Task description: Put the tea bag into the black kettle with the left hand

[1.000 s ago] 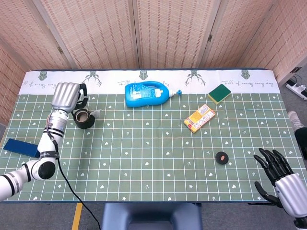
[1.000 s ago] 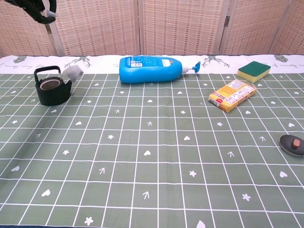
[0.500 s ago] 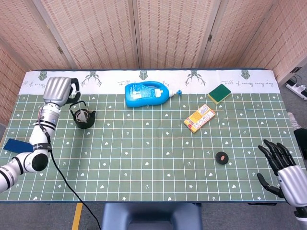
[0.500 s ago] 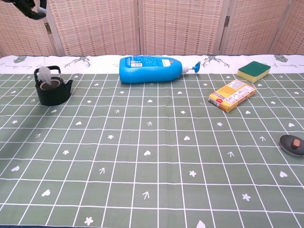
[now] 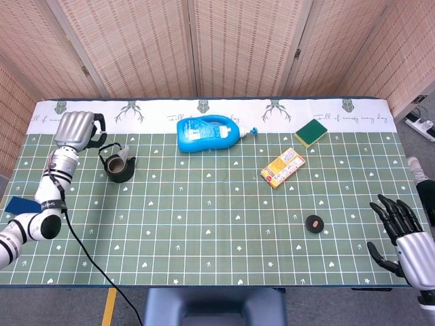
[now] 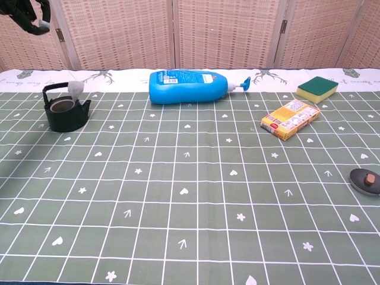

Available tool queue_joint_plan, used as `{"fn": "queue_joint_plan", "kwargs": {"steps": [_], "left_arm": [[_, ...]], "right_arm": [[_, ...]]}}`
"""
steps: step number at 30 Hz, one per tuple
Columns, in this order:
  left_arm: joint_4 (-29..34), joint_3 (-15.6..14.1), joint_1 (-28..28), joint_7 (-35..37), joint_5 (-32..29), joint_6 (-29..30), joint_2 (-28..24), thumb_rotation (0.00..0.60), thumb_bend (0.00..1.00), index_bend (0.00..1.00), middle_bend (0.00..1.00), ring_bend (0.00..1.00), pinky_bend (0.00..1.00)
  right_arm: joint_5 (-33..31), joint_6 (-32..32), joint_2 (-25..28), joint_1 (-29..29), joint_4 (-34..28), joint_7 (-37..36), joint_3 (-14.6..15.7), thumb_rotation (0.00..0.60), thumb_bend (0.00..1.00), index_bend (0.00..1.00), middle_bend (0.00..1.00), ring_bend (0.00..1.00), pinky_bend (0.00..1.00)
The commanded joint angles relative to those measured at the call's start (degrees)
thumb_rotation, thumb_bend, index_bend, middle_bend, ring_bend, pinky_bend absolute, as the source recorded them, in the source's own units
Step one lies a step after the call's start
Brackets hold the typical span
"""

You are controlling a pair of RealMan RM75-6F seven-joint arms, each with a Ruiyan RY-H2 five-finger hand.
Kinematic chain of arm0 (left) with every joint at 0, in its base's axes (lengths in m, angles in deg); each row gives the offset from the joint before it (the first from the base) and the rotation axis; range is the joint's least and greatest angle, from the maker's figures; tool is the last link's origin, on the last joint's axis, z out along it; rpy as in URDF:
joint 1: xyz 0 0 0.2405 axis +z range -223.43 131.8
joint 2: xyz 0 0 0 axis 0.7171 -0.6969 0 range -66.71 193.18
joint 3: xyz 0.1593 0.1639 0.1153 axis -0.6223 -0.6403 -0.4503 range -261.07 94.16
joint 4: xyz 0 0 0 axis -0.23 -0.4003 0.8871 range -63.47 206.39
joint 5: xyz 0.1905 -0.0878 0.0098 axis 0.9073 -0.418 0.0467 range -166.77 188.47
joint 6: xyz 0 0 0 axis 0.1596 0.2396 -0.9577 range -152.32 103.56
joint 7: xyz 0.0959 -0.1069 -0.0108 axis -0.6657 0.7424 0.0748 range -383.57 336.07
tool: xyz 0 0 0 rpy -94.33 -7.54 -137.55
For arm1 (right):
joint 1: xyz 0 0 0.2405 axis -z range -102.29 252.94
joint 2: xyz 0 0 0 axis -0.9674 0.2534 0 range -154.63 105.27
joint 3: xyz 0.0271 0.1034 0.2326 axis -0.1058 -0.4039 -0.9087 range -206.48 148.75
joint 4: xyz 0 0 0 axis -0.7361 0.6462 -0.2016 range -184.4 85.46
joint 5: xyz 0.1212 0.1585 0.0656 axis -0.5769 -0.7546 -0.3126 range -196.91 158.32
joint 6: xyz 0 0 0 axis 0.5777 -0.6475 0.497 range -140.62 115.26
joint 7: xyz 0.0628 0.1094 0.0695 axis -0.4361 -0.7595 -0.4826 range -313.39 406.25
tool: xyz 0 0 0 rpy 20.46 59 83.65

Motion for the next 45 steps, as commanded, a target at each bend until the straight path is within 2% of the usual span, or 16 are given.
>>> {"fn": "queue_joint_plan", "kwargs": {"steps": [1,9,16,21,32,38,45], "left_arm": [[-1.47,-0.66,0.20,1.43,0.69,-0.58,0.45,0.600,0.49,0.65,1.00,1.00,1.00],[-1.09,-1.49,1.22,3.03,2.25,0.54,-0.11,0.600,0.49,0.65,1.00,1.00,1.00],[1.37,-2.42,4.54,4.32,3.26,3.71,-3.23,0.600,0.49,0.65,1.00,1.00,1.00],[2.74,-3.54,5.63,4.55,4.94,4.87,-3.45,0.600,0.49,0.65,1.00,1.00,1.00],[1.12,-6.73,7.83,10.17,11.37,6.77,2.49,0.600,0.49,0.65,1.00,1.00,1.00],[0.48,-8.94,9.47,14.36,16.15,9.57,7.82,0.600,0.49,0.65,1.00,1.00,1.00],[1.04,-12.29,11.58,13.37,20.58,12.53,10.89,0.600,0.49,0.64,1.00,1.00,1.00]], "right_arm": [[0.04,-0.30,-0.09,0.16,0.14,-0.04,-0.21,0.600,0.42,0.00,0.00,0.00,0.00],[0.14,0.06,-0.23,0.13,0.11,0.40,-0.29,0.600,0.42,0.00,0.00,0.00,0.00],[0.34,0.52,-0.41,0.06,0.02,1.17,-0.30,0.600,0.42,0.00,0.00,0.00,0.00],[0.68,0.67,-0.74,0.11,-0.24,2.48,-0.26,0.600,0.42,0.00,0.00,0.00,0.00],[3.06,-2.31,-1.43,1.48,0.50,3.56,0.20,0.600,0.42,0.00,0.00,0.00,0.00],[4.41,-3.04,-1.70,1.79,0.93,4.04,0.59,0.600,0.42,0.00,0.00,0.00,0.00],[5.67,-4.43,-1.76,2.44,1.76,3.82,1.01,0.600,0.42,0.00,0.00,0.00,0.00]]}}
